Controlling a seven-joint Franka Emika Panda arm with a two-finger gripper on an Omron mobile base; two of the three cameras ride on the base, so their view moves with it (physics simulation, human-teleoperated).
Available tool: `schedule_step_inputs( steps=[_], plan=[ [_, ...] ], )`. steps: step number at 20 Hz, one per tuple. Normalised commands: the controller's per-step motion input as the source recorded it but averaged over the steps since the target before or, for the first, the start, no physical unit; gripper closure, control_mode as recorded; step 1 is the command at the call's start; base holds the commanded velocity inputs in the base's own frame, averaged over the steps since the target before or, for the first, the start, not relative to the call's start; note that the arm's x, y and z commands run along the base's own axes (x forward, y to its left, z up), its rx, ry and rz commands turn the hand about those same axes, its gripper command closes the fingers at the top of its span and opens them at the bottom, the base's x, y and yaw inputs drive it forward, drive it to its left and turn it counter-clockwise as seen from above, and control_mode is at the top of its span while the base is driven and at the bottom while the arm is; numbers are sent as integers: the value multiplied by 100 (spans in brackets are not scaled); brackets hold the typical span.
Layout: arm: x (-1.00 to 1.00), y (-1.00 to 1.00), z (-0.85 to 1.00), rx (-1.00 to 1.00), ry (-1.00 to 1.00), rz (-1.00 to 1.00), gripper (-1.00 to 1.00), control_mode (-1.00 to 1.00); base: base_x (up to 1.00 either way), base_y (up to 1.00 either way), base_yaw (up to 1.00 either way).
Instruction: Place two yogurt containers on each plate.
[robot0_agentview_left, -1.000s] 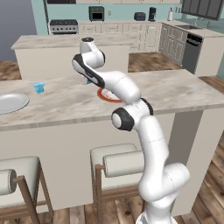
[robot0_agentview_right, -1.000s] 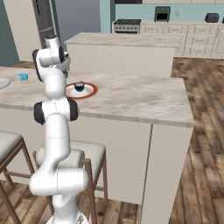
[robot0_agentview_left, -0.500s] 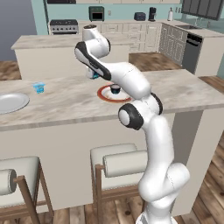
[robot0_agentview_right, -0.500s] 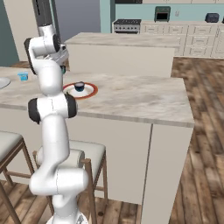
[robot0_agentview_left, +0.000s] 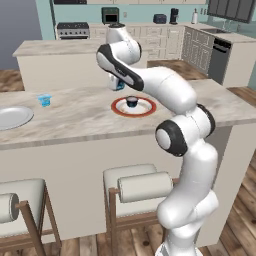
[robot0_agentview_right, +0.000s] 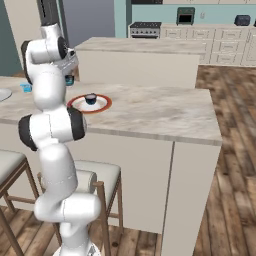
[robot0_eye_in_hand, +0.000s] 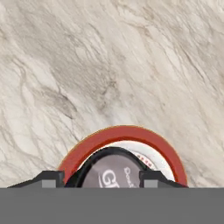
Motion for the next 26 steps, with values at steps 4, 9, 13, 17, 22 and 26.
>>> schedule_step_inputs(
  steps=[4,9,13,17,22,26],
  plan=[
    [-51,-26,-41,20,-12,0,100,-100,0,0,0],
    [-18,-22,-32,31,-17,0,100,-100,0,0,0],
    [3,-2,4,3,-1,0,100,-100,0,0,0],
    [26,10,15,-7,0,0,100,-100,0,0,0],
    [3,1,2,-11,14,0,100,-100,0,0,0],
    [7,-2,-1,-4,10,0,100,-100,0,0,0]
  ],
)
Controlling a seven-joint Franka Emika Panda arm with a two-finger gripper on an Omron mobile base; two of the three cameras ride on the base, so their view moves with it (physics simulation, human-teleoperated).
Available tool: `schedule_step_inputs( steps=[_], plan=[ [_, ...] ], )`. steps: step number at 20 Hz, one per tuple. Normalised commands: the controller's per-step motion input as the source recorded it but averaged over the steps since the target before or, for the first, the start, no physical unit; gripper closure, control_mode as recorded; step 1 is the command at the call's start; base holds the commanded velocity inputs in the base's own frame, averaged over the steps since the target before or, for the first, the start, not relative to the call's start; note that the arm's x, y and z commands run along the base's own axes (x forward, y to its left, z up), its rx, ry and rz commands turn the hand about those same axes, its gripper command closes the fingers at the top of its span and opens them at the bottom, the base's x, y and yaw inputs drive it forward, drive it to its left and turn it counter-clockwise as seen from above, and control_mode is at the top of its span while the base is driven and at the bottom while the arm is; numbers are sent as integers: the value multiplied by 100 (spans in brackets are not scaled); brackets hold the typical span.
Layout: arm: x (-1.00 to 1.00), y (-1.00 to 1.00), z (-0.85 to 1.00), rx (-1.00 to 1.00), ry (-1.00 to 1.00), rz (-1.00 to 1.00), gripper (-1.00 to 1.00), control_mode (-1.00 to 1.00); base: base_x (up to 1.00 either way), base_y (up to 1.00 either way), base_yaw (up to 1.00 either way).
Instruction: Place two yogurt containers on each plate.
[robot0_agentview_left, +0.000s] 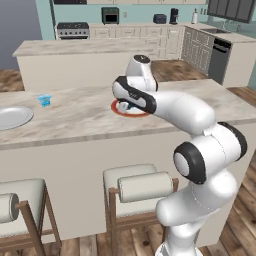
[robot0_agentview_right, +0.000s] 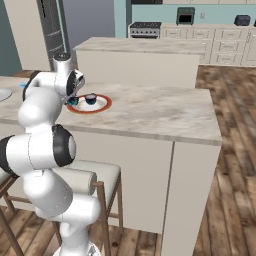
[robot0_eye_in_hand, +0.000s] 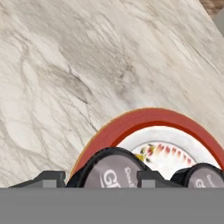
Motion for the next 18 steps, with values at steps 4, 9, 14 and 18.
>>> schedule_step_inputs(
  steps=[4,9,14,18],
  plan=[
    [0,-8,0,0,2,0,100,-100,0,0,0],
    [-1,-6,-3,0,0,0,100,-100,0,0,0],
    [-17,0,-25,0,0,0,100,-100,0,0,0],
    [-1,-6,-27,0,0,0,100,-100,0,0,0]
  ],
)
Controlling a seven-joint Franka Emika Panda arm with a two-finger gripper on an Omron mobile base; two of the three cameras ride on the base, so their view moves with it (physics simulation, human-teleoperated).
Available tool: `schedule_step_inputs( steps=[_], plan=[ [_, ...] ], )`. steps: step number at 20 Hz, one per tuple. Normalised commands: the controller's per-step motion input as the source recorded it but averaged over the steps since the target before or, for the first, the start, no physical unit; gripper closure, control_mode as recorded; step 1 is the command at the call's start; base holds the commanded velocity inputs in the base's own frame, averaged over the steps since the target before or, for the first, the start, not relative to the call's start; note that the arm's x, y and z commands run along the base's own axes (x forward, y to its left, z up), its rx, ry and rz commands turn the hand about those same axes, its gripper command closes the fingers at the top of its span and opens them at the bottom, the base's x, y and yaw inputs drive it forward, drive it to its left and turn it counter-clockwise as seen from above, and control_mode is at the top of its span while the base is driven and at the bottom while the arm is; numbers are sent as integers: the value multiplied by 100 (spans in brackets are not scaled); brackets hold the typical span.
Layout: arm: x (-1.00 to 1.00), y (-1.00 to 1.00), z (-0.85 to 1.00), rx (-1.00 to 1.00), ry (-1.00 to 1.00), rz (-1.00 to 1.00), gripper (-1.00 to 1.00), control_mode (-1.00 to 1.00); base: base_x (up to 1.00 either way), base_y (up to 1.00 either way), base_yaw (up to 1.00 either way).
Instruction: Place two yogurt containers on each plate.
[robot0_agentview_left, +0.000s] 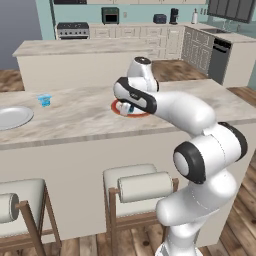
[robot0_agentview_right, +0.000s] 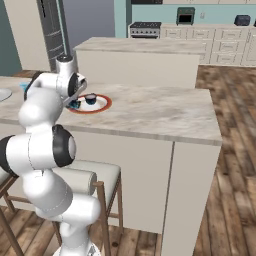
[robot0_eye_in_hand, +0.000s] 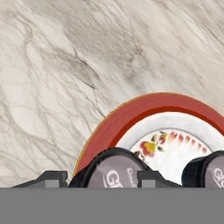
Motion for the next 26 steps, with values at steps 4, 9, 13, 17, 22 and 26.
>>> schedule_step_inputs(
  steps=[4,9,13,17,22,26],
  plan=[
    [7,-5,-12,0,-2,0,100,-100,0,0,0],
    [8,-10,-12,0,-1,0,100,-100,0,0,0],
    [4,-8,-6,0,-1,0,100,-100,0,0,0],
    [3,-12,0,0,-1,0,100,-100,0,0,0],
    [2,-16,0,0,-1,0,100,-100,0,0,0],
    [0,-18,-5,0,0,0,100,-100,0,0,0]
  ],
)
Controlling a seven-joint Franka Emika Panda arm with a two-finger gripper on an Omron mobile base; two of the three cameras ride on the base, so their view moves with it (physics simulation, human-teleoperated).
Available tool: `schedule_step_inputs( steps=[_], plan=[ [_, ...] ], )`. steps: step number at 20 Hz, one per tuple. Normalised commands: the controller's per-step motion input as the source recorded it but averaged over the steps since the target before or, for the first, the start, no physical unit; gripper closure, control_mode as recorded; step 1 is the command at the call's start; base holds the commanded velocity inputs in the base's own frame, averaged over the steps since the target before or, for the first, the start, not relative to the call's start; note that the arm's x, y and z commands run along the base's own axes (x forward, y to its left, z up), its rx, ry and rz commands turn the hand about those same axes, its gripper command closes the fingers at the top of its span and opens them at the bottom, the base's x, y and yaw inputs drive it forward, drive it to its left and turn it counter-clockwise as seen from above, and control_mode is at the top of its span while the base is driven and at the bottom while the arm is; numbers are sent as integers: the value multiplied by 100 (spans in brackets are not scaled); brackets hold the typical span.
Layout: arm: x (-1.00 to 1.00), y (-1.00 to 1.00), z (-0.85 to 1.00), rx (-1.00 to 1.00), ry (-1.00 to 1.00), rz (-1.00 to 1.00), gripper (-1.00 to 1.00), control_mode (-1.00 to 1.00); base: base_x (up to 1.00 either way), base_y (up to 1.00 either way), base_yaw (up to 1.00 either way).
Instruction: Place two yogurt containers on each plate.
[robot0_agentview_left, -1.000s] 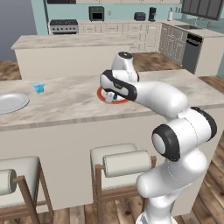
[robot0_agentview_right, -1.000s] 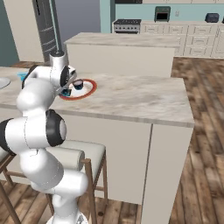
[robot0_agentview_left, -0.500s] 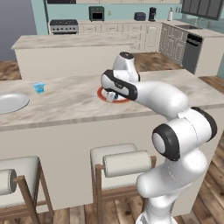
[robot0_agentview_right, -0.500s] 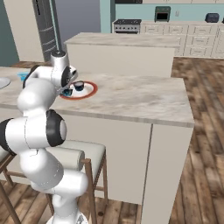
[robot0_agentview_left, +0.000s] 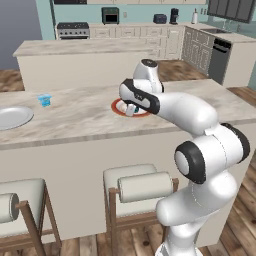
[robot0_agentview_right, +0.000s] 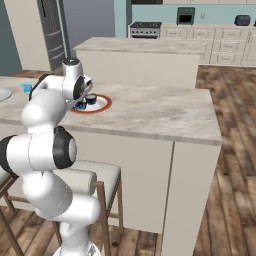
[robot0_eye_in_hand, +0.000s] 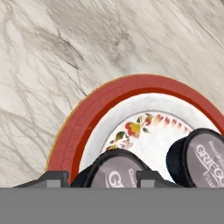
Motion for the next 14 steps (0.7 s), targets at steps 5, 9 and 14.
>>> schedule_step_inputs(
  steps=[5,9,14],
  plan=[
    [0,-3,-5,0,0,0,100,-100,0,0,0],
    [7,0,0,0,0,0,-100,-100,0,0,0],
    [11,0,0,0,0,0,-100,-100,0,0,0]
  ],
)
